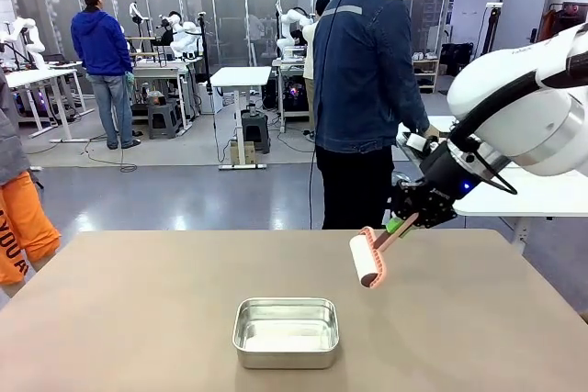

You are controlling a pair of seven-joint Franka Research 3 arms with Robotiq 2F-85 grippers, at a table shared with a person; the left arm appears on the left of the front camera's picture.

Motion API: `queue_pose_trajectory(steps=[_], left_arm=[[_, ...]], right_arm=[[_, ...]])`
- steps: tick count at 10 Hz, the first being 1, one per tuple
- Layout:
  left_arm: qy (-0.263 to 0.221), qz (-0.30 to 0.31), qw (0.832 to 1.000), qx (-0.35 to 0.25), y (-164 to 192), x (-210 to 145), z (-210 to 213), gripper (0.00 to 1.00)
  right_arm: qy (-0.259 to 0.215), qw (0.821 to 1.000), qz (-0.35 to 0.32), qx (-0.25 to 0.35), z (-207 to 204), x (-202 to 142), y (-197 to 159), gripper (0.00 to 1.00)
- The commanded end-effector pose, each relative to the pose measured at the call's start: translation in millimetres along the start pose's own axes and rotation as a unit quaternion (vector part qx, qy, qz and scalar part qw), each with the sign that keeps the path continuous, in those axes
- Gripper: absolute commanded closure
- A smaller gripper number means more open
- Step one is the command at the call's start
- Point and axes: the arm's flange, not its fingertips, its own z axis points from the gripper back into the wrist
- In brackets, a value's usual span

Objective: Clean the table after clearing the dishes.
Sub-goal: When the right (or left) Handle tray is removed, use the right hand (or left hand) to clean the right (or left) side of the table with the Lint Roller.

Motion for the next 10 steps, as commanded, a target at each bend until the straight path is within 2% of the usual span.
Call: queue_pose_trajectory(steps=[1,3,6,10], left_arm=[[0.003,-0.003,1.0,-0.004,-1,-2,3,0.0],[0.003,-0.003,1.0,-0.004,-1,-2,3,0.0],[0.003,-0.003,1.0,-0.004,-1,-2,3,0.0],[0.003,-0.003,1.0,-0.004,-1,-2,3,0.0]], right_arm=[[-0.014,0.999,-0.034,0.036,-15,5,-25,0.79],[-0.005,0.996,-0.069,0.063,-30,20,-42,0.79],[0.044,0.989,-0.092,0.109,-54,36,-56,0.79],[0.053,0.988,-0.088,0.113,-82,38,-74,0.79]])
